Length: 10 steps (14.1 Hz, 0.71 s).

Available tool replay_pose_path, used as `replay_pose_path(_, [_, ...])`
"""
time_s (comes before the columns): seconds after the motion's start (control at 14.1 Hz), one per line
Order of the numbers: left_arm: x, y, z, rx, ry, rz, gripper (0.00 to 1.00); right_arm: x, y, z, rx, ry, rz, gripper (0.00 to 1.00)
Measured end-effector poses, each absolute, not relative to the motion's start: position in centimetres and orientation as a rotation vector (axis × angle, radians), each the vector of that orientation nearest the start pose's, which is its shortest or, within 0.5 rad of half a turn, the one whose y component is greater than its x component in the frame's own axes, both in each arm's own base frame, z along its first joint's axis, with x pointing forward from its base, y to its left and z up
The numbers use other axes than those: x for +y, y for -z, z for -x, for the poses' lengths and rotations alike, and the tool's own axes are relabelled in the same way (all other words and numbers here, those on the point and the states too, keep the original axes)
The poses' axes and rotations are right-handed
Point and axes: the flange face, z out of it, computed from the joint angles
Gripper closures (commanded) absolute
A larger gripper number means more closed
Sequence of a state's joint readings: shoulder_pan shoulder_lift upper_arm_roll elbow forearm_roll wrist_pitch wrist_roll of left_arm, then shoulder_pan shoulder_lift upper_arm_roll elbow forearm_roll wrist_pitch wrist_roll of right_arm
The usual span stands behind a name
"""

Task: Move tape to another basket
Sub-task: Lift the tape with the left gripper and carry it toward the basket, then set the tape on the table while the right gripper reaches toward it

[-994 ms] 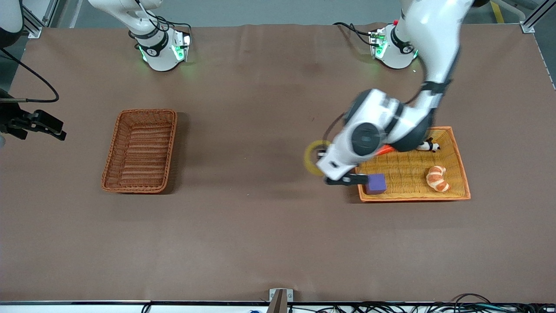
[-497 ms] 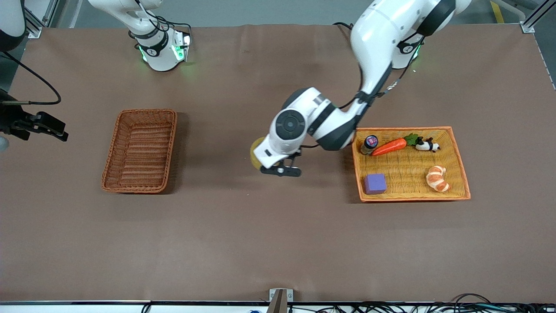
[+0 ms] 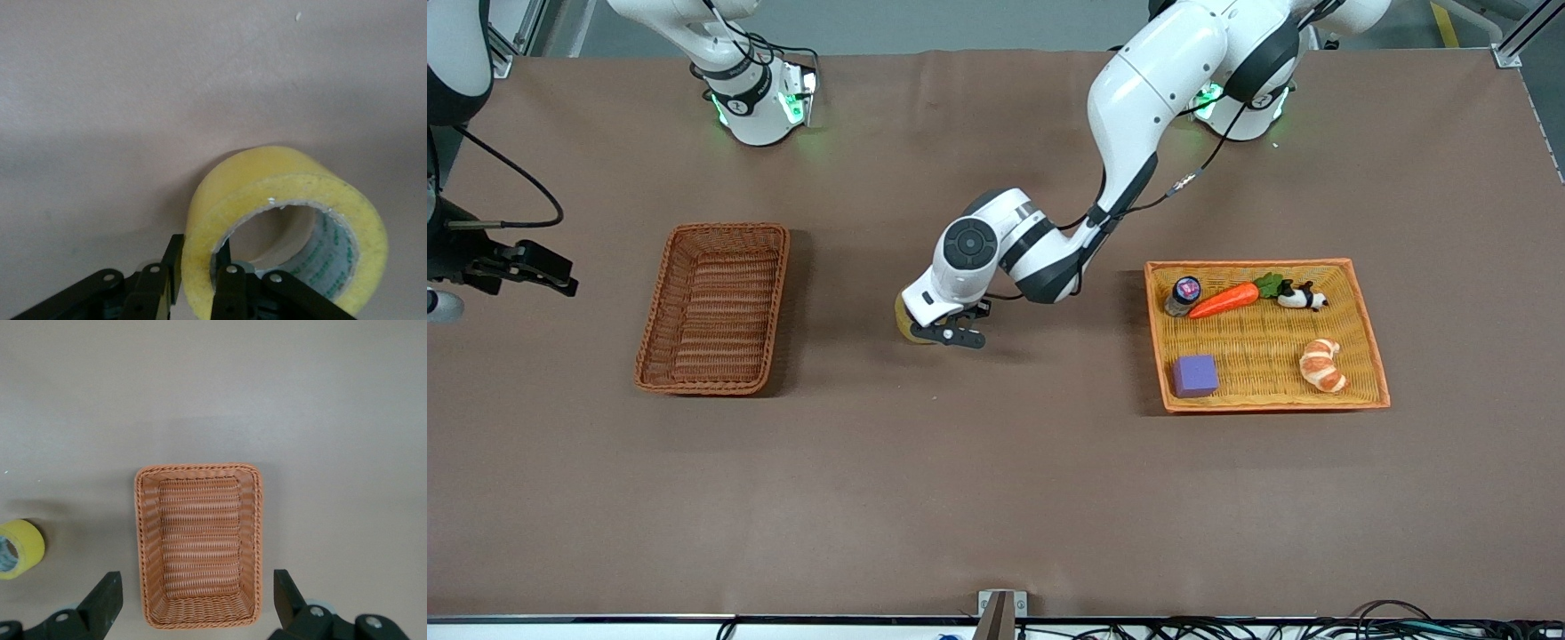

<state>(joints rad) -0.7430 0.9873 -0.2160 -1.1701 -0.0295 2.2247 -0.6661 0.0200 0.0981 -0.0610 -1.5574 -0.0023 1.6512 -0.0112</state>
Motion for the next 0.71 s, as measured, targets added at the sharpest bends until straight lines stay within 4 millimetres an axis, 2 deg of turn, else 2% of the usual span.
replay_pose_path(0.07, [-60.3, -20.7, -48.2, 0.292, -0.138, 3.33, 0.03, -2.0, -57.7, -59.2, 0.042, -0.015, 3.144, 0.0])
replay_pose_path(0.21, [-60.2, -23.0, -48.9, 0.274, -0.134, 3.331, 0.0, -1.3, -56.0, -60.0, 0.025, -0.045, 3.14, 0.0])
replay_pose_path(0.35, [-58.7, -27.5, -50.1, 0.241, -0.166, 3.301, 0.0, -0.1, -53.8, -60.7, -0.005, -0.075, 3.139, 0.0])
replay_pose_path(0.5, [-55.7, -33.3, -51.3, 0.21, -0.22, 3.24, 0.0, 2.5, -51.2, -61.0, -0.073, -0.092, 3.132, 0.0])
replay_pose_path(0.57, [-53.6, -36.2, -52.2, 0.178, -0.237, 3.216, 0.0, 4.7, -49.5, -61.0, -0.118, -0.084, 3.125, 0.0])
replay_pose_path(0.71, [-48.1, -41.4, -54.8, 0.073, -0.222, 3.21, 0.0, 10.4, -45.3, -60.1, -0.132, -0.066, 3.112, 0.0])
